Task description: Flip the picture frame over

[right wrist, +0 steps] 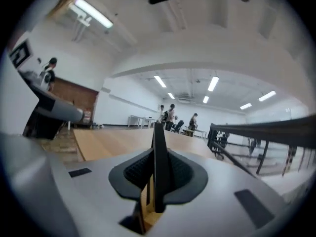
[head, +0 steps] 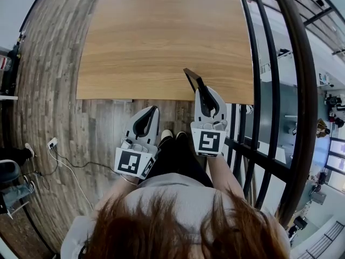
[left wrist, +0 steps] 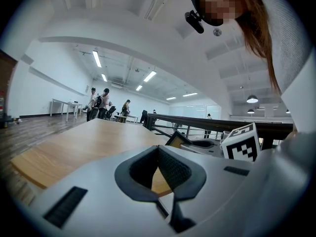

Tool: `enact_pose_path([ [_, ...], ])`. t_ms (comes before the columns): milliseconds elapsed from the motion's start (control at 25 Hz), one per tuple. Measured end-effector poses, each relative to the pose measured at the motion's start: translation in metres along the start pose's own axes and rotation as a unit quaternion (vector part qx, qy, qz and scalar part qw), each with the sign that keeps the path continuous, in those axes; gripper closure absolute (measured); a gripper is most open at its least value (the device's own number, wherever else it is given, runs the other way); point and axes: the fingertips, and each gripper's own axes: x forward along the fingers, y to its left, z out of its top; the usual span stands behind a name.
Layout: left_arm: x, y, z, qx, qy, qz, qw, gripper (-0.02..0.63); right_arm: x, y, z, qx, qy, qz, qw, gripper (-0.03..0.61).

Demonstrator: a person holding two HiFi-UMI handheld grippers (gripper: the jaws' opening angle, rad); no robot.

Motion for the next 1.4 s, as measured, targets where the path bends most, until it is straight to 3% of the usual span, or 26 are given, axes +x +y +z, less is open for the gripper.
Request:
enact_pose_path([
  [120, 0.001, 0.002, -0.001, -0.001, 0.002, 0.0, 1.0, 0.607, 0.0, 0.019, -0.002, -0.117, -0.012, 0.035, 0.992, 0.503],
  [240, 0.001, 0.003, -0.002, 0.001, 0.003, -0.001, 1.0, 0.607, -0.002, 0.038, -0.009, -0.207, -0.024, 0.09, 0.974, 0.505],
  [440, 0.0, 0.008, -0.003, 0.001, 0.005, 0.0, 1.0, 0.607, -0.007, 0.065, -0.021, -0.317, -0.055, 0.174, 0.931, 0.505],
  [600, -0.001, 0.011, -0.004, 0.0, 0.005, 0.002, 1.0, 0.607, -0.016, 0.083, -0.036, -0.392, -0.075, 0.243, 0.884, 0.505],
  [720, 0.0, 0.011, -0.007, -0.001, 0.007, 0.005, 1.0, 0.607, -0.022, 0.089, -0.049, -0.432, -0.094, 0.272, 0.855, 0.505],
  [800, 0.0, 0.013, -0.01, -0.002, 0.01, 0.007, 0.9999, 0.607, -0.024, 0.092, -0.06, -0.45, -0.099, 0.284, 0.841, 0.505],
  [1000, -0.003, 0.017, -0.015, -0.006, 0.015, 0.015, 0.9998, 0.607, -0.021, 0.099, -0.099, -0.489, -0.066, 0.283, 0.823, 0.504],
  [1240, -0.004, 0.014, -0.018, -0.009, 0.018, 0.018, 0.9996, 0.607, -0.009, 0.101, -0.119, -0.538, -0.036, 0.236, 0.808, 0.503],
  [1400, -0.007, 0.012, -0.021, -0.012, 0.019, 0.019, 0.9996, 0.607, -0.007, 0.104, -0.121, -0.542, -0.037, 0.226, 0.808, 0.503],
])
